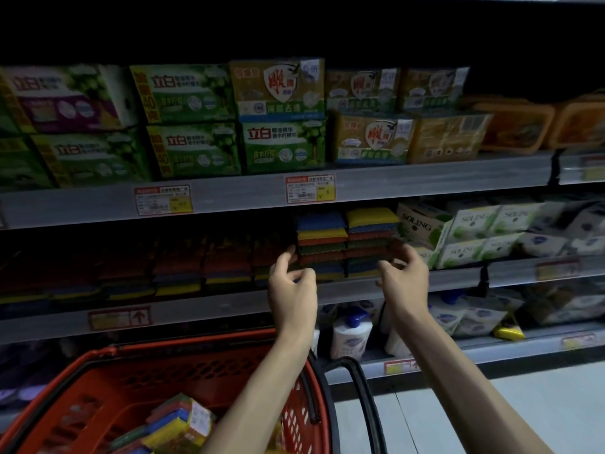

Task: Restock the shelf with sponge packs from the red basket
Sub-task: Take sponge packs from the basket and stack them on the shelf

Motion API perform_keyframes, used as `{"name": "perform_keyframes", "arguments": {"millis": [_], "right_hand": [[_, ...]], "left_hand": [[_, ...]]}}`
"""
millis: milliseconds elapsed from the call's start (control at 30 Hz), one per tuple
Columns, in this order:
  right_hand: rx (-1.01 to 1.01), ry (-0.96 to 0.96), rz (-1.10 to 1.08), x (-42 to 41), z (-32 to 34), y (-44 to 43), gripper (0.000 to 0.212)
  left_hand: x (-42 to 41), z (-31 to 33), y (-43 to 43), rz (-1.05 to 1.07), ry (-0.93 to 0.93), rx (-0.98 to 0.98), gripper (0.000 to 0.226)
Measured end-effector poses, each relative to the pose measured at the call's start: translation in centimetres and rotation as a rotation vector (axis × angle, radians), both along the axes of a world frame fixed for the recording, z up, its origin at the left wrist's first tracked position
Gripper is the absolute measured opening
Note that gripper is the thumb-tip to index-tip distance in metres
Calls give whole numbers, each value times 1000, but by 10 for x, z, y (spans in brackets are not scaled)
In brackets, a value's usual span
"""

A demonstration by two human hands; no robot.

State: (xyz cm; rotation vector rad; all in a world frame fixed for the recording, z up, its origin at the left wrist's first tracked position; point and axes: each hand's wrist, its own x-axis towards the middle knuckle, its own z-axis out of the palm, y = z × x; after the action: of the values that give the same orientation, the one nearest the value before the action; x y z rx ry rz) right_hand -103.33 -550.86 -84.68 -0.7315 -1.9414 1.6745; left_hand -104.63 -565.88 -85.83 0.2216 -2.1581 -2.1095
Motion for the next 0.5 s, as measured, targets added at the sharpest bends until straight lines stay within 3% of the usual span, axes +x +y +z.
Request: {"name": "perform_keyframes", "arguments": {"millis": [200,300,500], "right_hand": [[35,-15,-21,-8,-7,-3,51],[26,2,-36,-9,-9,-2,35],[22,11,-47,-10,-11,2,32]], "left_hand": [[-2,-1,7,-13,-16,-4,55],[-5,-2,8,-9,-28,-3,56],[-8,-4,9,-13,-25,-5,58]]}}
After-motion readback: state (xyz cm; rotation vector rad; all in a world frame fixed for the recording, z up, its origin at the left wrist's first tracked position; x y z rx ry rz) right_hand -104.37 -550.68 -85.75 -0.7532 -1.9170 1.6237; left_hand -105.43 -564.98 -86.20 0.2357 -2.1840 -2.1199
